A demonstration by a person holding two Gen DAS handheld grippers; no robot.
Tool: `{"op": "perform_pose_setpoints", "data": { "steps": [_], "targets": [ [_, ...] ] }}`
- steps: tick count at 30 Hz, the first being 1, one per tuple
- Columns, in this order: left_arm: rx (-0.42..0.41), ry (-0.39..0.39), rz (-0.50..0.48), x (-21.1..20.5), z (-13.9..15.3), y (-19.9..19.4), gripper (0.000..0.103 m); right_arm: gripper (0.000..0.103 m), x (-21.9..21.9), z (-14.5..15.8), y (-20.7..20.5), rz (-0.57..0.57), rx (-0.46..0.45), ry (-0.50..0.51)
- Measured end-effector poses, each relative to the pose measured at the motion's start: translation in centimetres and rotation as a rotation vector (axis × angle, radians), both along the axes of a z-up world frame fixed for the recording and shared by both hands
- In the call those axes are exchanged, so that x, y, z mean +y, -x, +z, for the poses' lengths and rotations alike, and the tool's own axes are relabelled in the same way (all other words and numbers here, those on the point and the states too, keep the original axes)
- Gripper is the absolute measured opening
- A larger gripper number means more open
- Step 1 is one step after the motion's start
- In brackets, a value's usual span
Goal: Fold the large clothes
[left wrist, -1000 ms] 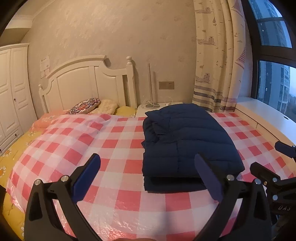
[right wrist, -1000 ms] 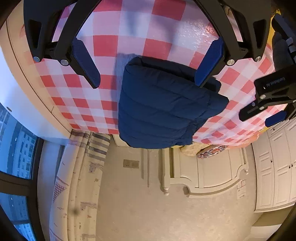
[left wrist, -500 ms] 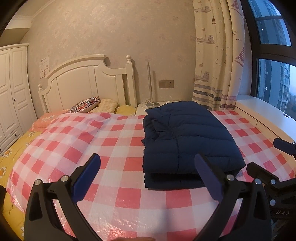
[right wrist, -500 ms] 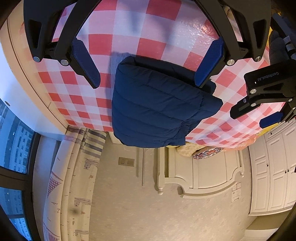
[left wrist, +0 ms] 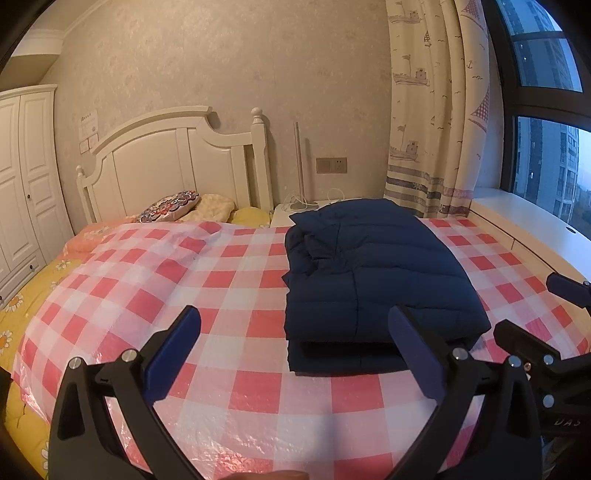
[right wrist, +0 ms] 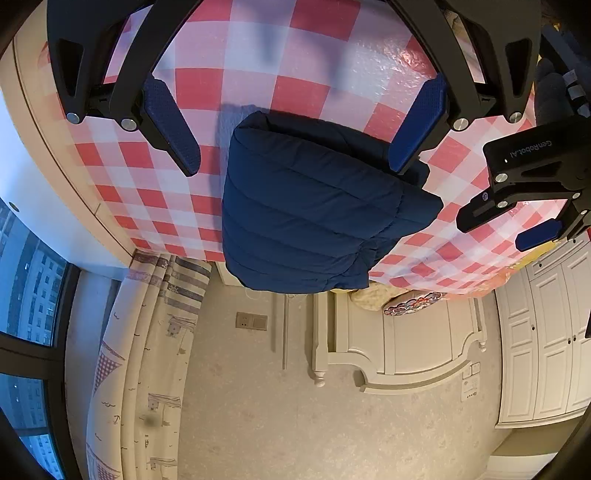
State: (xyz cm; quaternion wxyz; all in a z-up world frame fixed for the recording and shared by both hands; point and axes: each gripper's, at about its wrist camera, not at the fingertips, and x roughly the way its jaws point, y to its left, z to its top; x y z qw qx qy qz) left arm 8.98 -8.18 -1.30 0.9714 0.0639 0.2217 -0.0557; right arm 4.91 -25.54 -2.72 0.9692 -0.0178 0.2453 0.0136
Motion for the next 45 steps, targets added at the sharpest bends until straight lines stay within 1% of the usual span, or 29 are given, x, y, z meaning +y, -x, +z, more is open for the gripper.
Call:
{"op": "perform_pose_setpoints", "data": {
  "steps": [33,45],
  "targets": [
    [0.007,-0.002,0.005,0.06,-0.08,0.08,0.101,0.098,0.04,-0.20,-0.08,0.005,0.008,-0.001],
    [-0.013,-0.001,0.000,0.41,-0.08,0.33,0.101,0.098,0.13,-0.44,-0.08,0.007,0.011,-0.001]
  ]
}}
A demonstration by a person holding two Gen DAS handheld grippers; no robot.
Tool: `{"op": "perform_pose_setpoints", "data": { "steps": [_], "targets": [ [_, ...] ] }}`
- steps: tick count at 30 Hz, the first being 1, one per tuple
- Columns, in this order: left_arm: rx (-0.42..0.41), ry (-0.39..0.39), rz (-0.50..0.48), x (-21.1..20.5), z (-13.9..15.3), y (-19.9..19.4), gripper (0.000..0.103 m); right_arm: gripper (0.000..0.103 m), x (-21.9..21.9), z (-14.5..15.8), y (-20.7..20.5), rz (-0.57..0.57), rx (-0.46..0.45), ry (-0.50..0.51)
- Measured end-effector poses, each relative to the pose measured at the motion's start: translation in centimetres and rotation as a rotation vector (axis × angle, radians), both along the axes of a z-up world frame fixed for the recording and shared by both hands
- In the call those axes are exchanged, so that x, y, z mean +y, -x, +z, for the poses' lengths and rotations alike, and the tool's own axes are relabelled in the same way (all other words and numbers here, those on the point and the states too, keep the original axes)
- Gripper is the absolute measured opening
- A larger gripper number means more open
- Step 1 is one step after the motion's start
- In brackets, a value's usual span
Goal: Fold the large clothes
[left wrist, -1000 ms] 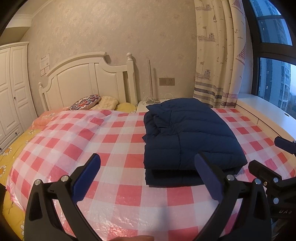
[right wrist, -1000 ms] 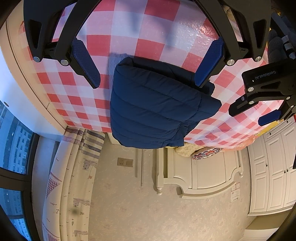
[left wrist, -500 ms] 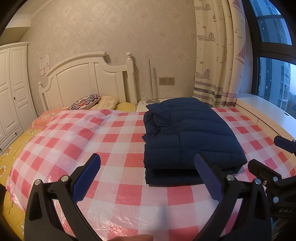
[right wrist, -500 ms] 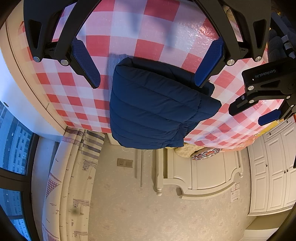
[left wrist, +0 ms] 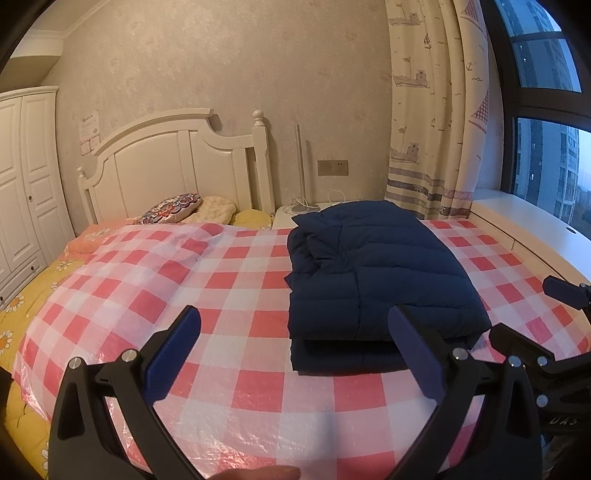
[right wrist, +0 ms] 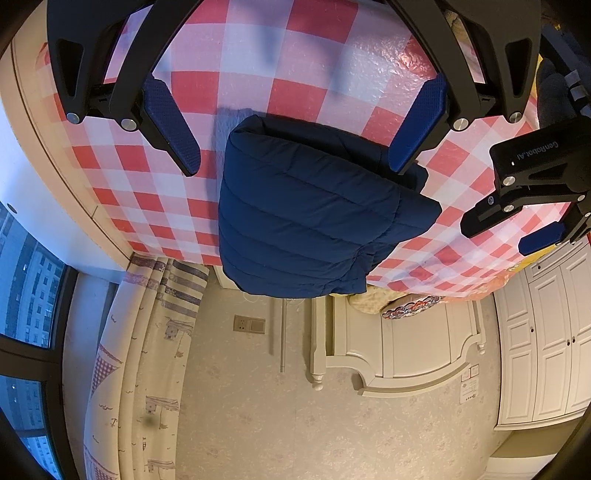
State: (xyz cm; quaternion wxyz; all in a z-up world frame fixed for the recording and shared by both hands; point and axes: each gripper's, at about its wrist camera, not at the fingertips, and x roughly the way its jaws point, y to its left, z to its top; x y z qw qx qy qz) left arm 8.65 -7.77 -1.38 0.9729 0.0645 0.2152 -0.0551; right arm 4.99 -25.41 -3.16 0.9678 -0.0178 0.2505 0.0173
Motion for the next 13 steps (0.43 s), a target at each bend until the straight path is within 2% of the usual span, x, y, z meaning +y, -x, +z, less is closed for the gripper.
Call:
{"op": "perform_pose_setpoints", "data": {
  "steps": [4,5,7,10,13],
  "targets": [
    [-0.064,-0.006,-0.002,0.0,-0.2,0.7,0.101,0.098,-0.1,-0.5,-0.1,0.004,0.010,0.000],
    [-0.057,-0.010,-0.019,-0.1,-0.4,0.6,0.101,0.098,-0.1,-0.8,-0.2,0.005,0.016,-0.002],
    [-0.009,-0.016,-0.053,-0.2,-0.8,-0.4,0.101,0.098,-0.3,-1.2,-0.5,0.010,0.027,-0.006],
    [0.132,-0.034,-0.094,1.2,-1.9,-4.1,0.101,0.098,-2.3,-1.7,-1.4,-0.007,0.054,-0.005],
    [0.180,-0.038,-0.011,6.2,-2.3,-9.0,0.101,0.098,-7.8,-0.6,-2.5,-0.112,0.051,0.051]
  ]
}}
